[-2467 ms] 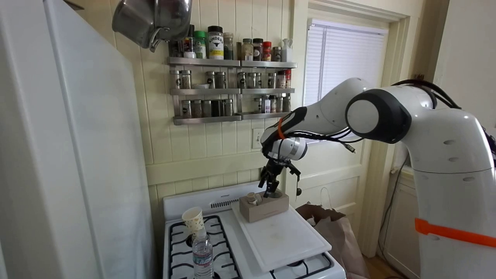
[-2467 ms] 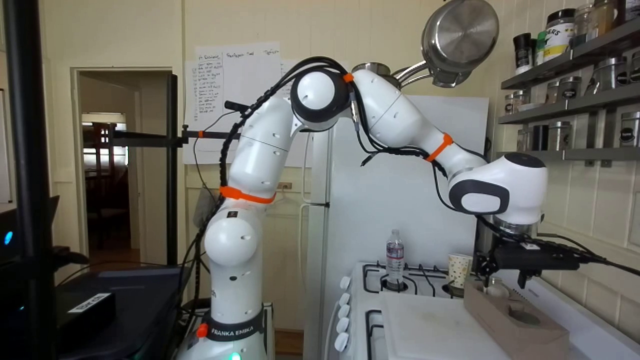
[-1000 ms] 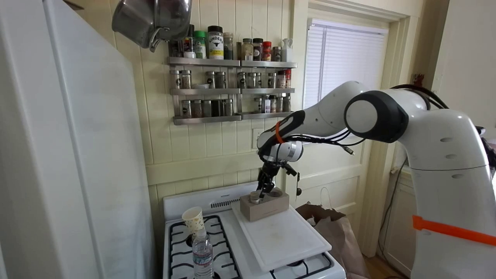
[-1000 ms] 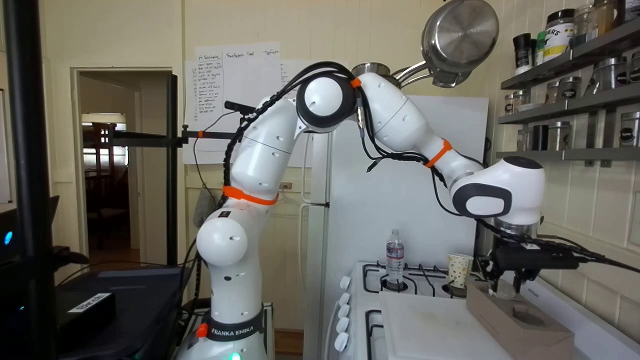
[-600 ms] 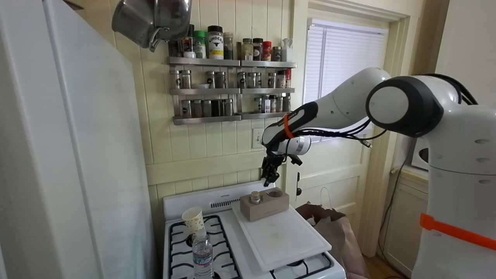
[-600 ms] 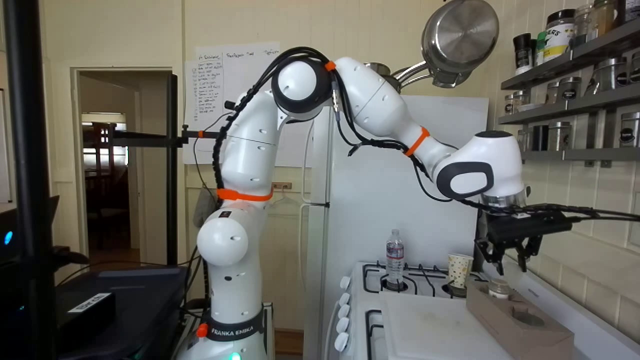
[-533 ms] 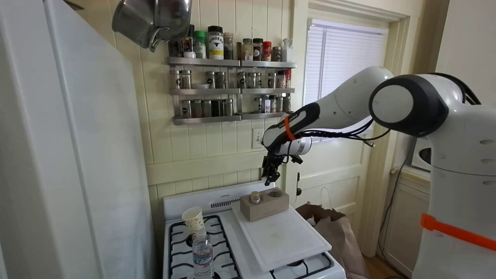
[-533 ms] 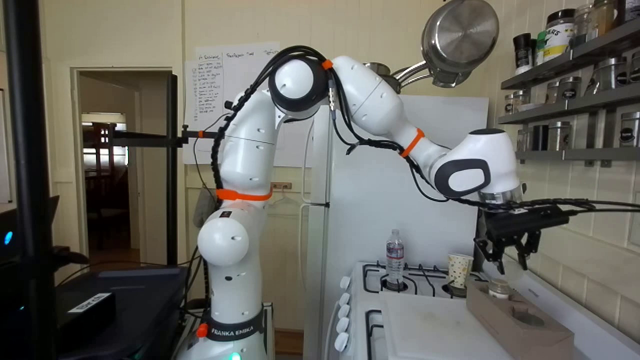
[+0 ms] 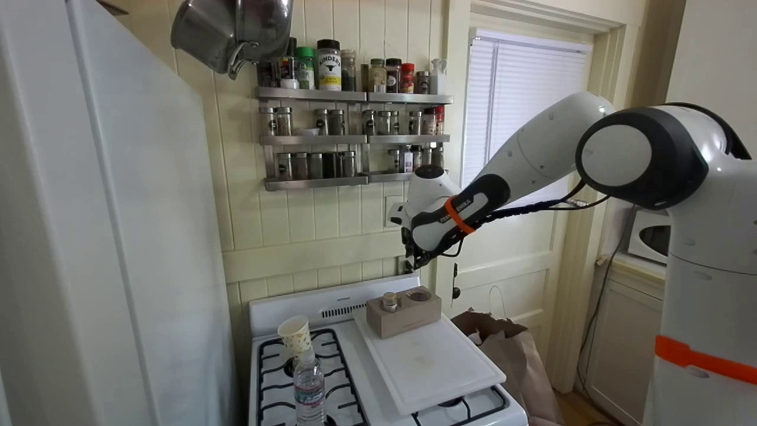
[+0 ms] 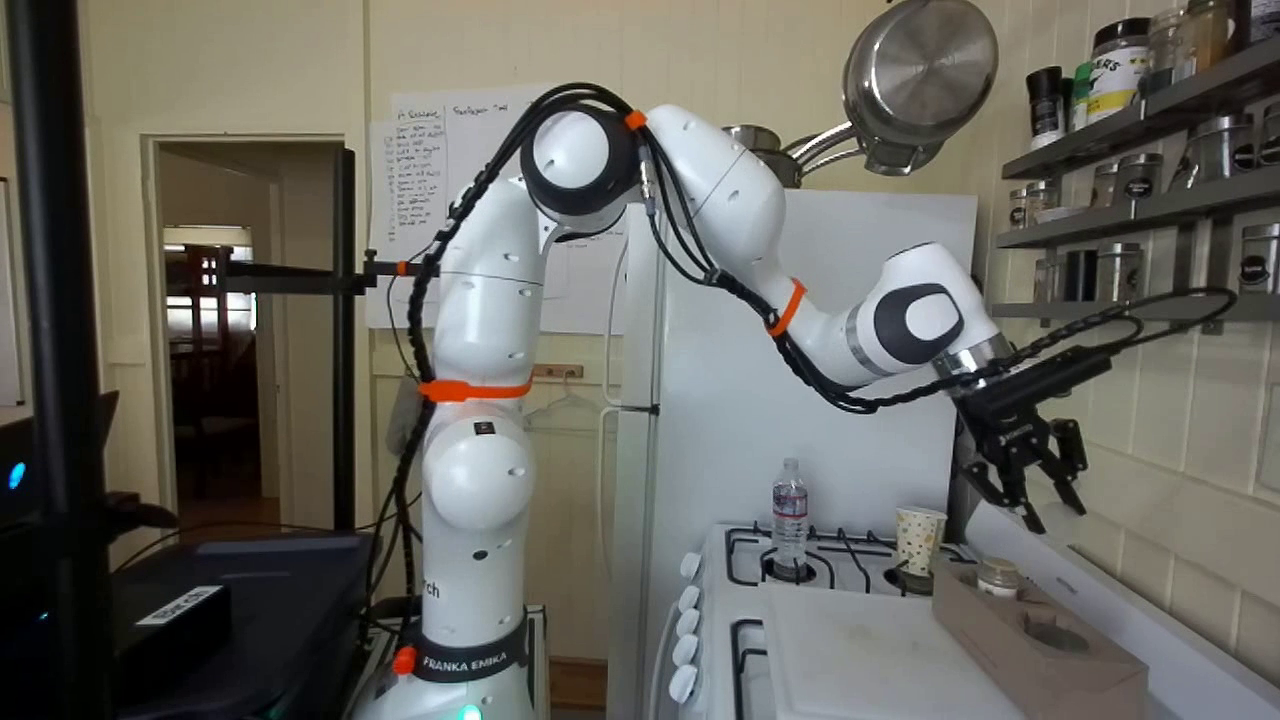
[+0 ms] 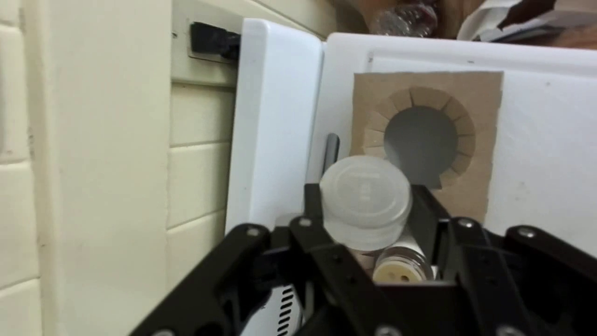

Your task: Put the clear lid on the bottle next to it

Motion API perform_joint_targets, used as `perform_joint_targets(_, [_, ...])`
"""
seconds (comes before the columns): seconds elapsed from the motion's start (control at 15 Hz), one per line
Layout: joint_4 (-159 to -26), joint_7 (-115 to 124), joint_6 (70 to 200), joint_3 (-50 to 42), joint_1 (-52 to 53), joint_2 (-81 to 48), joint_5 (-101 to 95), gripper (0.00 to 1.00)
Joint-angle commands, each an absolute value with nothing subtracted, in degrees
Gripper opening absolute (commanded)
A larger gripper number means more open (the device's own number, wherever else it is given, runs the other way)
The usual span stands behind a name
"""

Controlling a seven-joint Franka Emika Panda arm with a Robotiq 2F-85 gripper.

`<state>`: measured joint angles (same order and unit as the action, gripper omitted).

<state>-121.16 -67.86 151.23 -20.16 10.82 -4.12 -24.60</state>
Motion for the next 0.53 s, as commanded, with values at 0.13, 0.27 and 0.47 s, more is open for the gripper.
perform_joint_targets(0.13, [-115.2, -48.7, 142.7, -26.0, 22.9, -6.1, -49.8, 0.24])
perform_joint_targets(0.27, [-116.2, -40.4, 137.1, -24.9, 25.5, -6.1, -59.0, 0.24])
perform_joint_targets(0.47, [-117.4, -33.8, 125.2, -12.2, 16.7, -6.0, -62.3, 0.24])
